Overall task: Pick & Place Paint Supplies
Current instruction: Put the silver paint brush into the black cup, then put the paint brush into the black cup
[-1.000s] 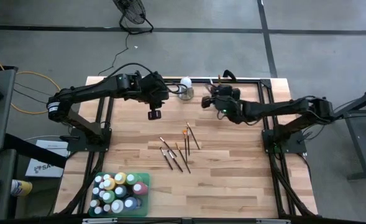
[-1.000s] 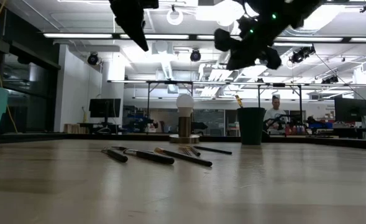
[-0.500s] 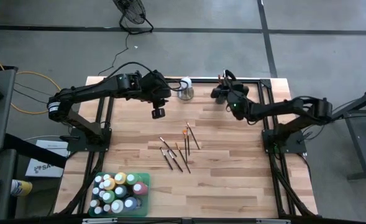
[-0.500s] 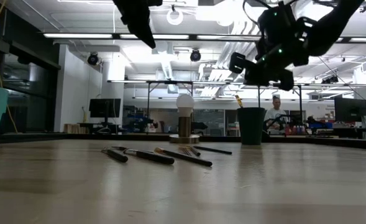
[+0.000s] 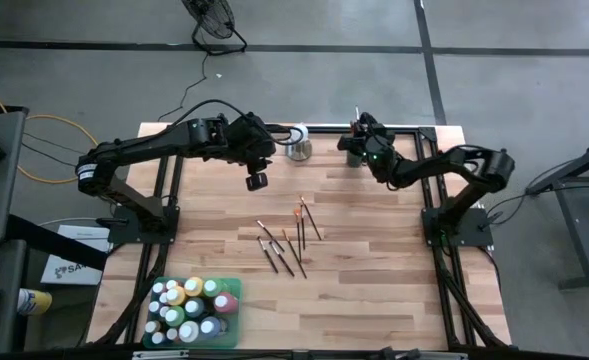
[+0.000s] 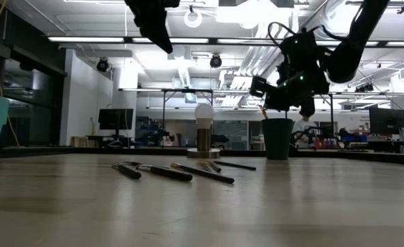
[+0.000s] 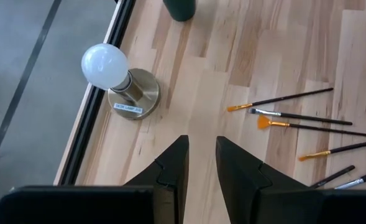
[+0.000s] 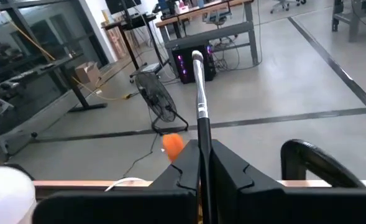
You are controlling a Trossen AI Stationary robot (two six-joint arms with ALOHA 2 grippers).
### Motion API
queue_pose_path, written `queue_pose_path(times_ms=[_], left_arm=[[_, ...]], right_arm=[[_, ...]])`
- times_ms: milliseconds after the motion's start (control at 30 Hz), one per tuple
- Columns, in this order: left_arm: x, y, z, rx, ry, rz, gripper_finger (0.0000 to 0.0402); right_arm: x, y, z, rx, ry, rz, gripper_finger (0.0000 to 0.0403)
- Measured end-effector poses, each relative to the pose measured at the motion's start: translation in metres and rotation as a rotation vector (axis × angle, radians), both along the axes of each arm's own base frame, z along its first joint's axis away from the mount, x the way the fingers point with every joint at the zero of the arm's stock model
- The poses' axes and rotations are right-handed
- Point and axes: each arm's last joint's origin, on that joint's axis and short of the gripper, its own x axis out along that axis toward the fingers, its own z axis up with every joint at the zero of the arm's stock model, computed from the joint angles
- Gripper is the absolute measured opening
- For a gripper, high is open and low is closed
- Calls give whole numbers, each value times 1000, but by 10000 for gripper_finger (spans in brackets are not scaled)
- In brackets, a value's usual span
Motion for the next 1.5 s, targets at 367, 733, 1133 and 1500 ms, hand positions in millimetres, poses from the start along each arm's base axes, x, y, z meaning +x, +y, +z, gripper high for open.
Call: queue_pose_path(times_ms=[367,733,1133,1500], left_arm=[[0,0,0,-10,-1,11,77],[0,0,0,-10,-1,11,77],[-1,0,-1,-12,6,10,77],[-2,0,-2,-14,22,7,77]], right_arm=[[2,-4,-4,-59,53,-4,14],[3,-4,-4,-59,62,-1,22],[3,-4,-5,-57,65,2,29],[3,-4,-5,-57,66,0,57]])
